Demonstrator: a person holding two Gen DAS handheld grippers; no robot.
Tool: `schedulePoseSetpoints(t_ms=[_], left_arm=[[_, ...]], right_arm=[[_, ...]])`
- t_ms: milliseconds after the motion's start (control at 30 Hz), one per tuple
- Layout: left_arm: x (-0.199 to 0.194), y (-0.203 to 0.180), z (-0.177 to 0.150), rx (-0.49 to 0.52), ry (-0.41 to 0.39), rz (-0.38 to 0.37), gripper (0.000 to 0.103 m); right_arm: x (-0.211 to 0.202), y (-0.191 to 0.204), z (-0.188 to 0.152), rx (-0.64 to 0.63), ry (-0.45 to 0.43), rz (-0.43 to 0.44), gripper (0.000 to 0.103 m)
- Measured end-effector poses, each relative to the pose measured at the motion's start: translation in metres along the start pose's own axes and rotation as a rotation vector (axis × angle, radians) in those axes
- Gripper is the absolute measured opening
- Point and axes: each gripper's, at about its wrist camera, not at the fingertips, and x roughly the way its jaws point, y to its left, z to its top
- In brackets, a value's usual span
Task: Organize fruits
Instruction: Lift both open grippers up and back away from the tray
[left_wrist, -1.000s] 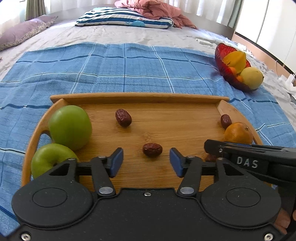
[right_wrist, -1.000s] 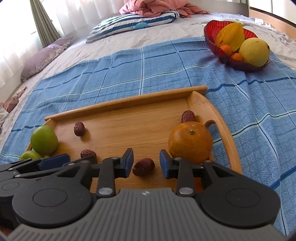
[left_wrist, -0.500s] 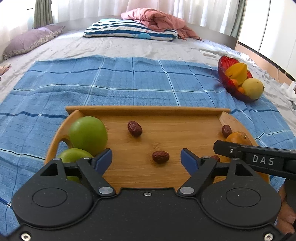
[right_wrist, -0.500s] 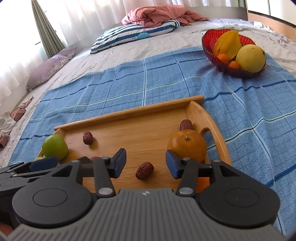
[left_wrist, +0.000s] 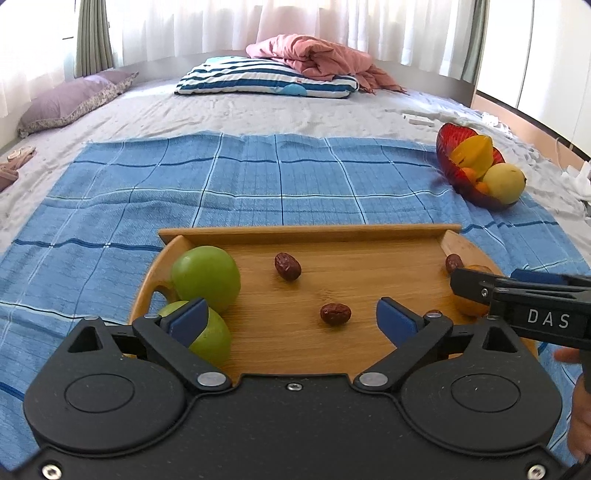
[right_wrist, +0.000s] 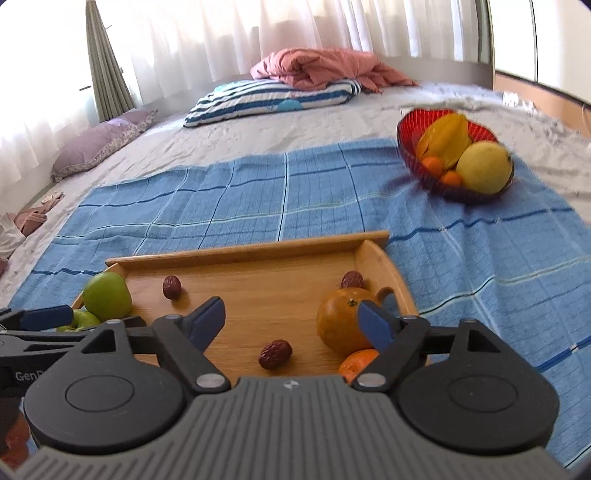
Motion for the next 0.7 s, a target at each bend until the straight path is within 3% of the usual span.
schedulePoseSetpoints(t_ms=[700], left_arm=[[-0.054,-0.002,-0.028,0.060,-0.083,-0.040,0.102]], right_arm=[[-0.050,0.011,-0.022,-0.105,-0.179,-0.045,0.102]])
